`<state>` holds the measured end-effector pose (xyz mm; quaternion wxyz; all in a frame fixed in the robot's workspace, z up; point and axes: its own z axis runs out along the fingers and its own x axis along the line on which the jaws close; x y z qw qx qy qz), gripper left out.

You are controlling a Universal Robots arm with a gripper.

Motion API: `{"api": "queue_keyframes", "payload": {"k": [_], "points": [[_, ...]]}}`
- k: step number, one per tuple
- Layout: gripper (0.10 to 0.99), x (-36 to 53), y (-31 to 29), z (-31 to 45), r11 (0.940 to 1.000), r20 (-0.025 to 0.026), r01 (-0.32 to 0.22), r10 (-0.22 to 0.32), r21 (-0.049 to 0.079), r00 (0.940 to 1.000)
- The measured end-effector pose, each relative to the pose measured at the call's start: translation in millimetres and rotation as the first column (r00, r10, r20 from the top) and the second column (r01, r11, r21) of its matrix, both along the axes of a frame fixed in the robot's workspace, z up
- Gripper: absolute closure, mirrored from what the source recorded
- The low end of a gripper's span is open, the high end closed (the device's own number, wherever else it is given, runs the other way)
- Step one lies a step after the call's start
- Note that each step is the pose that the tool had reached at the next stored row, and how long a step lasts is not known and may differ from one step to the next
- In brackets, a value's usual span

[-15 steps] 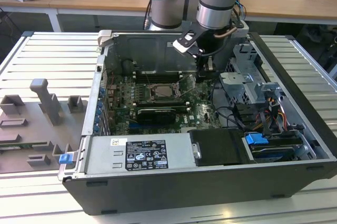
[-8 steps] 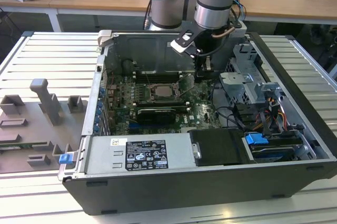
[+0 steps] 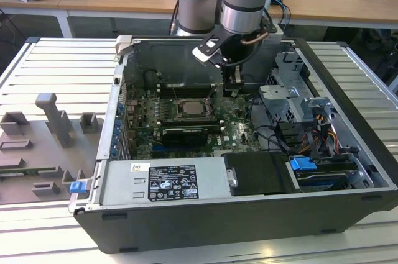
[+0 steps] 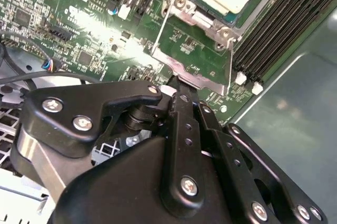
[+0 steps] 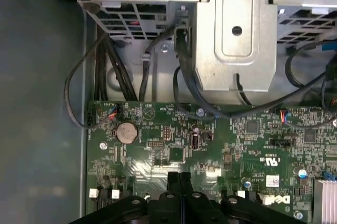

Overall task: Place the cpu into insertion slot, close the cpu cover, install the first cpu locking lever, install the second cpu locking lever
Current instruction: 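Close the cpu cover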

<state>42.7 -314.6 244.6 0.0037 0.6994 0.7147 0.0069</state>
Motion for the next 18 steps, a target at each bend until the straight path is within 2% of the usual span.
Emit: {"api": "queue_keyframes", "payload": {"k": [7,18], "points": [[0.980,-15.3,0.0,-1.0,1.0000,0.0000,0.000,0.000,0.000,1.0000],[0.980,-26.7,0.2,-4.3,1.0000,0.0000,0.000,0.000,0.000,1.0000]]}}
